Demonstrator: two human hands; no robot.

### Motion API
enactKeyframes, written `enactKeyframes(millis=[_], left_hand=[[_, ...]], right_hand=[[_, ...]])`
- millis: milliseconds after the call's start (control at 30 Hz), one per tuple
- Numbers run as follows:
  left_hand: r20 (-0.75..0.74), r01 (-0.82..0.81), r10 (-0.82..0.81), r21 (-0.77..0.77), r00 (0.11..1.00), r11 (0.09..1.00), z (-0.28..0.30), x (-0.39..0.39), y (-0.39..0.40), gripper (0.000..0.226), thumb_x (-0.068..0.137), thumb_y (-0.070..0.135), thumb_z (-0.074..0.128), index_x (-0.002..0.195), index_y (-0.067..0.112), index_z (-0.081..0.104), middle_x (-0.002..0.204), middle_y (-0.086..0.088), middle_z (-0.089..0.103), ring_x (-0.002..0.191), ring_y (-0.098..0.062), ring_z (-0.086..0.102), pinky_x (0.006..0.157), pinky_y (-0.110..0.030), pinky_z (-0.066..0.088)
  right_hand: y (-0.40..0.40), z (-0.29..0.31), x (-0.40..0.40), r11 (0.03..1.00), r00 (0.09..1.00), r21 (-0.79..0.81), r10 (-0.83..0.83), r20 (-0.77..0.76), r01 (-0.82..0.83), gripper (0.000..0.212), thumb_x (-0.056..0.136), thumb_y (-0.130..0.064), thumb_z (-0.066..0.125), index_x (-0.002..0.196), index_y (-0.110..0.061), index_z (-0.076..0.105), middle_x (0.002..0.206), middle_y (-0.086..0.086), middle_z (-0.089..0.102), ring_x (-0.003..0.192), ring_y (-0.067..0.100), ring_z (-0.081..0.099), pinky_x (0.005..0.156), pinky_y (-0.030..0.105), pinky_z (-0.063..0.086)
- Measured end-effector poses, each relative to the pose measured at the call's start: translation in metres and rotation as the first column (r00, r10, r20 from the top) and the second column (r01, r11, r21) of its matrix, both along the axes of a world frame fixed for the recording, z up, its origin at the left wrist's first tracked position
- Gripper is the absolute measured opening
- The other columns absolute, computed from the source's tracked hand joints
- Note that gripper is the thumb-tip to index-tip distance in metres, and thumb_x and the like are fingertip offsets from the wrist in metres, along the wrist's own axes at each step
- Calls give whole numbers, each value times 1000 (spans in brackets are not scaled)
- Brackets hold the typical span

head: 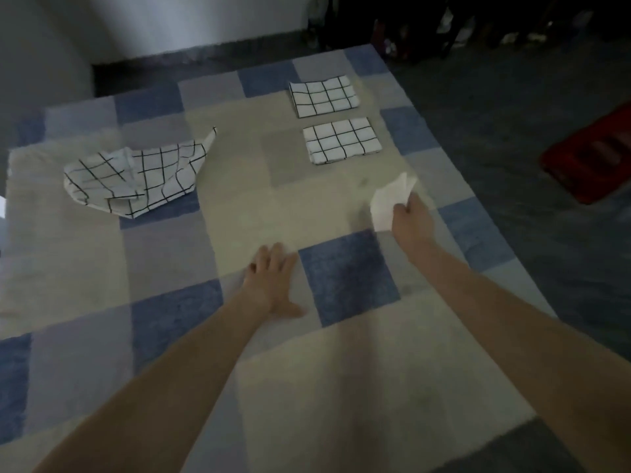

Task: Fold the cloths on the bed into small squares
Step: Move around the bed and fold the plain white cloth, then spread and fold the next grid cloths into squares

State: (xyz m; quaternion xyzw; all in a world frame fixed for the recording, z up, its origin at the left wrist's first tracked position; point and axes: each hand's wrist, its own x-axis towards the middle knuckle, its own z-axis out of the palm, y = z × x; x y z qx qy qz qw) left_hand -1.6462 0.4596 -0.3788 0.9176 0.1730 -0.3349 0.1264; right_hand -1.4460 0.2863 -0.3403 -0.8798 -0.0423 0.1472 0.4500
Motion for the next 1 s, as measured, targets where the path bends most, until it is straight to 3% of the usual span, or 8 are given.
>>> enactKeyframes(millis=[67, 200, 333, 500, 633, 700, 767, 1000], left_hand=[[-19, -44, 43, -35, 999, 998, -2, 3, 2, 125, 71, 65, 71, 153, 24, -13, 157, -8, -31, 143, -37, -26, 118, -55, 1], [-3, 0, 0, -6, 1000, 1000, -9, -6, 4, 121, 74, 74, 60, 149, 31, -24, 149, -2, -43, 140, -32, -34, 119, -52, -2], [-12, 45, -45, -14, 999, 999, -10, -16, 6, 112, 76, 81, 46, 131, 41, -43, 130, 6, -60, 130, -25, -46, 116, -48, -12], [-7, 64, -64, 24, 998, 998, -14, -18, 8, 111, 51, 99, 12, 125, 44, -51, 134, 6, -60, 132, -28, -47, 114, -54, -15], [103, 47, -51, 36, 993, 998, -3, -11, 12, 112, 60, 94, 23, 152, 37, -6, 160, -1, -17, 146, -32, -12, 117, -55, -8], [271, -5, 1, 14, 963, 1000, 8, -3, 34, 84, 74, 80, 27, 141, 31, 38, 149, -2, 29, 134, -30, 29, 117, -45, 9], [407, -67, 43, 44, 913, 997, 11, 0, 62, 62, 81, 61, 32, 123, 22, 57, 133, -3, 48, 118, -31, 47, 106, -37, 20], [364, -314, 185, 335, 913, 888, 13, 2, 142, 49, 86, 31, 63, 133, 25, 52, 160, -15, 9, 143, -39, 14, 115, -50, 13]], right_hand=[[10, 2, 27, 989, 972, -113, 118, 202, -96, 38, 96, -4, 38, 133, 0, 47, 126, 21, 58, 116, 34, 54, 83, 26, 35], [25, -23, 57, 845, 719, -395, 521, 460, -361, 50, 93, -2, 36, 142, -5, 42, 147, 16, 43, 137, 33, 39, 110, 44, 33], [21, -63, 54, 466, 492, -622, 858, 146, -629, 59, 93, -6, 36, 151, -14, 26, 160, 7, 18, 148, 25, 14, 118, 50, 16], [18, -82, 56, 450, 469, -674, 866, 172, -585, 58, 99, -40, 21, 151, -16, 27, 159, 5, 21, 148, 23, 15, 119, 42, 7], [18, -86, 54, 435, 451, -706, 874, 181, -560, 67, 96, -52, 20, 153, -17, 21, 161, 6, 15, 149, 23, 9, 119, 43, 4], [17, -86, 56, 418, 444, -708, 881, 163, -569, 72, 94, -58, 15, 153, -16, 19, 161, 7, 12, 149, 24, 7, 120, 46, 5], [18, -86, 56, 401, 440, -710, 887, 142, -579, 75, 93, -61, 13, 154, -17, 15, 162, 7, 8, 149, 24, 3, 120, 46, 3], [18, -81, 55, 383, 430, -689, 896, 114, -616, 88, 86, -72, -1, 155, -17, 4, 162, 7, -2, 149, 24, -6, 120, 45, -2]])
